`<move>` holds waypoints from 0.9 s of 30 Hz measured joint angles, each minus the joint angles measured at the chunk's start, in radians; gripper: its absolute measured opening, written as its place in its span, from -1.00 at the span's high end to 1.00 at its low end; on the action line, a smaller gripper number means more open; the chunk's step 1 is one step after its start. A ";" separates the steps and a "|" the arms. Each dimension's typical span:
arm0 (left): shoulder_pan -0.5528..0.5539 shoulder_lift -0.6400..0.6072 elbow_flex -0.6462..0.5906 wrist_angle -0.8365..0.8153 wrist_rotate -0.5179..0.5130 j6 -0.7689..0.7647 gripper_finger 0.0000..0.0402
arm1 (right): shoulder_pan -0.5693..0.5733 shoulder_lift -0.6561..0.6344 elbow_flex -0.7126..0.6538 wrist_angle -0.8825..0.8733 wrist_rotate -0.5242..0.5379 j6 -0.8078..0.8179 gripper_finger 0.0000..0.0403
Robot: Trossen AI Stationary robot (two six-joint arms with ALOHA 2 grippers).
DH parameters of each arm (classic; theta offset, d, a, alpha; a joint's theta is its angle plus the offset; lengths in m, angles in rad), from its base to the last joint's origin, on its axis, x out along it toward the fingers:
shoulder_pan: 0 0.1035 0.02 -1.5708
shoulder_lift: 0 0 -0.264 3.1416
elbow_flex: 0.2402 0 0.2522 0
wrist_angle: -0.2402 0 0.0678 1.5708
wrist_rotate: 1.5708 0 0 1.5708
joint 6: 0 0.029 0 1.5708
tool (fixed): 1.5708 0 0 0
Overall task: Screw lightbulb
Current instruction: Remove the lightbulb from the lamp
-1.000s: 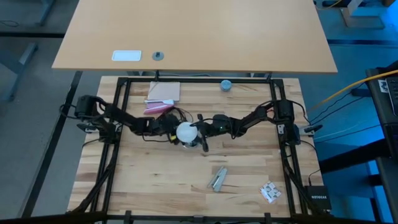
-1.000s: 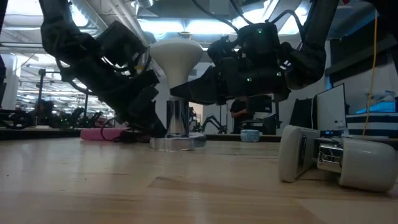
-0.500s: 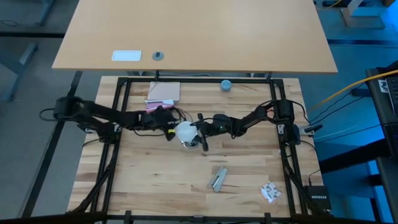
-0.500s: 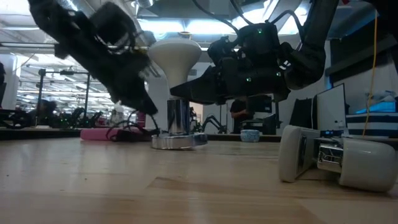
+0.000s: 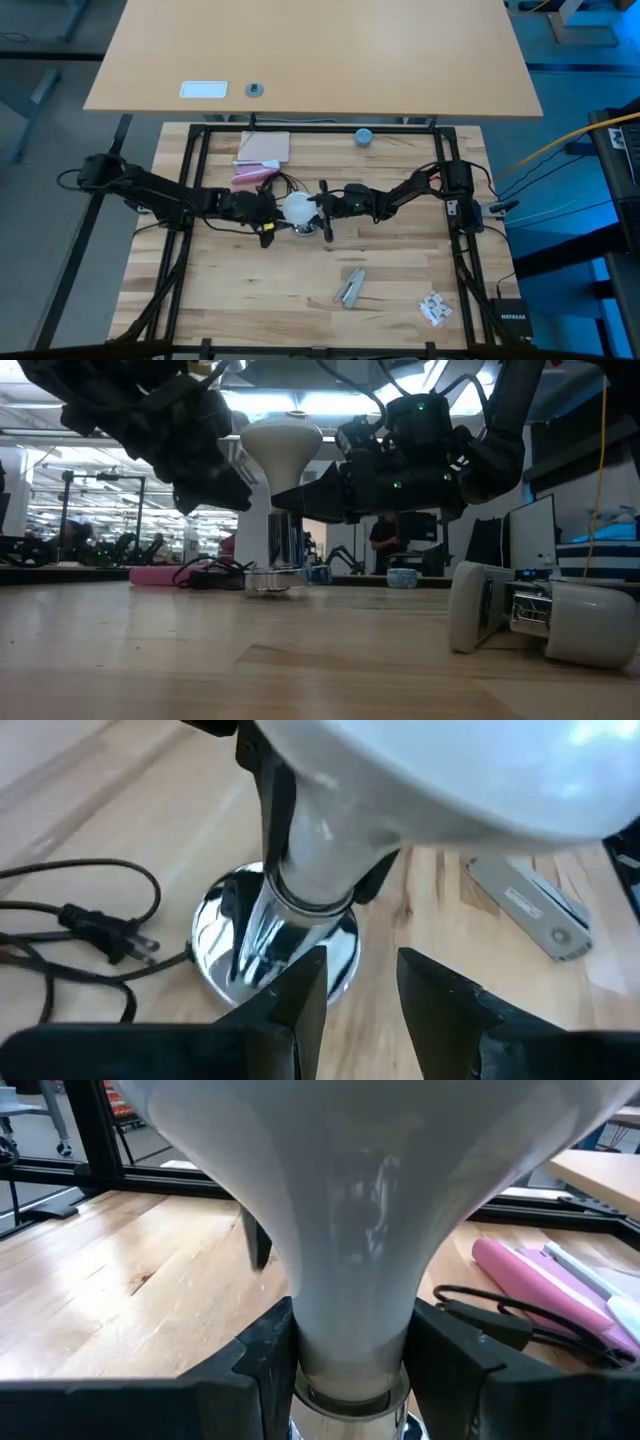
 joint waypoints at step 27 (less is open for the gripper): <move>-0.094 0.342 0.002 0.396 -0.147 -0.072 0.43 | 0.000 0.000 -0.002 -0.023 -0.008 -0.001 0.19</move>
